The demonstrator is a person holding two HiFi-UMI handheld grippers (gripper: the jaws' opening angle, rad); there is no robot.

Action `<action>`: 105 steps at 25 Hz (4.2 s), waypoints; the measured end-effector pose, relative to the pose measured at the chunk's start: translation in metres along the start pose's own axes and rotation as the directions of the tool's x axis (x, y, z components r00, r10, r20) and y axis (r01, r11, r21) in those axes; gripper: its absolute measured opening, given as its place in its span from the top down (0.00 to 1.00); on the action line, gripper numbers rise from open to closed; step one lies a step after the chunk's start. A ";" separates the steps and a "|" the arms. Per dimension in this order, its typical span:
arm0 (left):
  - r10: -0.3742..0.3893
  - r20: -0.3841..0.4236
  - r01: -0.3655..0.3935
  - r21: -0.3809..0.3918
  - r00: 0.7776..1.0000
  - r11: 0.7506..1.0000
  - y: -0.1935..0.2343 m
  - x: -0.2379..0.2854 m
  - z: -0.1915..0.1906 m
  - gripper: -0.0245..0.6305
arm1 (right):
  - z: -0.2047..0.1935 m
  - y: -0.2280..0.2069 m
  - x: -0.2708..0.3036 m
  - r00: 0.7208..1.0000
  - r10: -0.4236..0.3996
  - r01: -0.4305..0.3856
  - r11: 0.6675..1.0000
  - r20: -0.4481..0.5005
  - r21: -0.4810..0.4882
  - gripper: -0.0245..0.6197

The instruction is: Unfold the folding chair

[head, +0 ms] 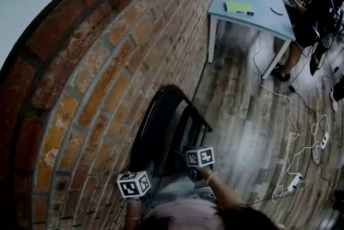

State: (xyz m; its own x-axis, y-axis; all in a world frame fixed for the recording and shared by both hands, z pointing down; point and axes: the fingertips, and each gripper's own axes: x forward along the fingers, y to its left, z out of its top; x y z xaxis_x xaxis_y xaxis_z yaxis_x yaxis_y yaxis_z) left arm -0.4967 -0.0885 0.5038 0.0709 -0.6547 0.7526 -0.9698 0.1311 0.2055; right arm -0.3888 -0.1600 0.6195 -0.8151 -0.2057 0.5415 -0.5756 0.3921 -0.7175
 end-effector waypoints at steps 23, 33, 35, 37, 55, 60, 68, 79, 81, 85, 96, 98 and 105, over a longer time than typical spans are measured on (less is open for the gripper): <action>-0.114 -0.077 0.125 0.155 0.991 0.980 -0.017 0.018 0.010 0.81 | 0.004 -0.016 0.055 0.999 0.030 -0.032 0.972 0.011 0.235 0.57; -0.176 -0.103 0.193 0.190 0.979 0.963 -0.042 0.011 0.005 0.86 | 0.000 -0.027 0.039 1.000 -0.028 0.027 0.979 0.002 0.204 0.69; -0.175 -0.118 0.195 0.197 0.978 0.961 -0.048 0.009 0.002 0.86 | -0.002 -0.029 0.033 0.999 -0.041 0.039 0.980 0.005 0.194 0.70; -0.170 -0.136 0.196 0.208 0.976 0.958 -0.052 0.008 0.001 0.86 | -0.001 -0.031 0.028 0.998 -0.064 0.060 0.981 0.017 0.183 0.72; -0.151 -0.180 0.193 0.243 0.972 0.951 -0.099 -0.003 -0.010 0.86 | -0.005 -0.040 -0.013 0.998 -0.055 0.044 0.972 0.042 0.230 0.79; -0.150 -0.162 0.186 0.231 0.975 0.955 -0.122 -0.007 -0.014 0.86 | -0.008 -0.048 -0.031 0.999 -0.040 0.030 0.967 0.031 0.254 0.80; -0.158 -0.161 0.193 0.236 0.974 0.952 -0.165 -0.016 -0.027 0.85 | -0.015 -0.064 -0.067 0.999 0.008 -0.022 0.954 0.047 0.299 0.81; -0.179 -0.167 0.222 0.293 0.970 0.930 -0.231 -0.021 -0.042 0.83 | -0.022 -0.094 -0.121 0.994 0.064 -0.091 0.932 0.089 0.352 0.82; -0.179 -0.169 0.223 0.301 0.969 0.927 -0.241 -0.022 -0.044 0.83 | -0.024 -0.100 -0.131 0.993 0.070 -0.101 0.927 0.099 0.361 0.82; -0.182 -0.174 0.232 0.329 0.968 0.916 -0.265 -0.021 -0.050 0.82 | -0.027 -0.114 -0.149 0.991 0.081 -0.116 0.925 0.110 0.363 0.81; -0.189 -0.174 0.242 0.376 0.967 0.894 -0.317 -0.023 -0.064 0.81 | -0.036 -0.139 -0.195 0.982 0.104 -0.157 0.914 0.157 0.374 0.81; -0.191 -0.174 0.245 0.377 0.966 0.894 -0.323 -0.024 -0.067 0.81 | -0.039 -0.143 -0.203 0.982 0.104 -0.157 0.916 0.159 0.368 0.81; -0.228 -0.179 0.277 0.337 0.957 0.900 -0.353 -0.030 -0.080 0.81 | -0.050 -0.158 -0.233 0.983 0.099 -0.148 0.926 0.156 0.348 0.81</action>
State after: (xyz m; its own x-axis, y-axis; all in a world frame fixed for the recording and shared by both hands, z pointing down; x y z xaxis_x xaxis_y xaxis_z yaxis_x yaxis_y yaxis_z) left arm -0.1382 -0.0550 0.4588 0.3306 -0.5234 0.7853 -0.9315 -0.3145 0.1826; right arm -0.1044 -0.1290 0.6291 -0.8680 -0.3033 0.3931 -0.4347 0.0816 -0.8969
